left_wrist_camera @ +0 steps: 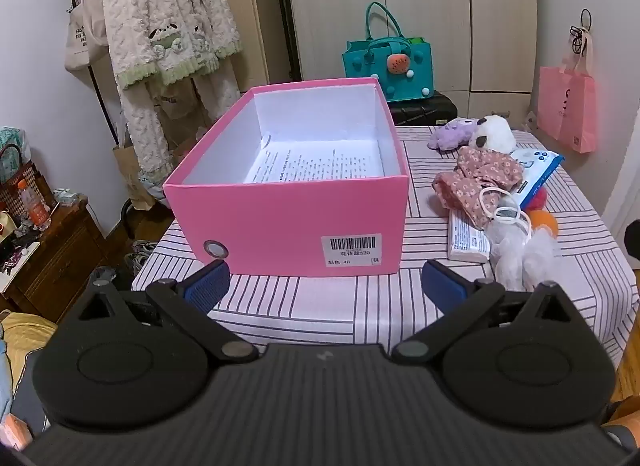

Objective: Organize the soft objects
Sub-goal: 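Move both tools toward the pile of soft items on the table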

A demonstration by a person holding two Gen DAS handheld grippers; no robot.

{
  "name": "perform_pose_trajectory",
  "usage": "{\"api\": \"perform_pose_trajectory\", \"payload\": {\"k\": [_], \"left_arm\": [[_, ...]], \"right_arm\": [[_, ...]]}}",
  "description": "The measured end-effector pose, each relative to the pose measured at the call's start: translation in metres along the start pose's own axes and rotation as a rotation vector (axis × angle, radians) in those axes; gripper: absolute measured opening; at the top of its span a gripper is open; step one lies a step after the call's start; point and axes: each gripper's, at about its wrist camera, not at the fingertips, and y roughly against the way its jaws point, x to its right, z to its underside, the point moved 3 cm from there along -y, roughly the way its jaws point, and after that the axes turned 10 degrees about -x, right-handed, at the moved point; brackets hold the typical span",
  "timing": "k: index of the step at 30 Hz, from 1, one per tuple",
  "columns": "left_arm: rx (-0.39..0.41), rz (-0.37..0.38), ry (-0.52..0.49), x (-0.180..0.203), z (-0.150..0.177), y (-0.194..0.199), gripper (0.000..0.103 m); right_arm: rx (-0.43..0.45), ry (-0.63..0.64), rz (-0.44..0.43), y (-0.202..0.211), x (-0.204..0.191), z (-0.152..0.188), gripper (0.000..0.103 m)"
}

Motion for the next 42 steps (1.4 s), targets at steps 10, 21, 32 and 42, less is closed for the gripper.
{"api": "perform_pose_trajectory", "payload": {"k": [10,21,32,42], "left_arm": [[0.017,0.006,0.005,0.001,0.000,0.001,0.103],[0.018,0.029,-0.008,0.006,0.007,0.004,0.103],[0.005,0.029,-0.041,0.013,0.007,0.010,0.103],[0.013,0.051,-0.113,0.024,0.001,0.020,0.103]], "right_arm": [[0.003,0.005,0.006,0.002,-0.001,0.002,0.103],[0.008,0.003,0.016,0.009,0.003,0.006,0.103],[-0.004,0.009,0.055,0.017,0.008,0.004,0.103],[-0.014,0.003,0.072,0.021,0.016,0.003,0.103]]}}
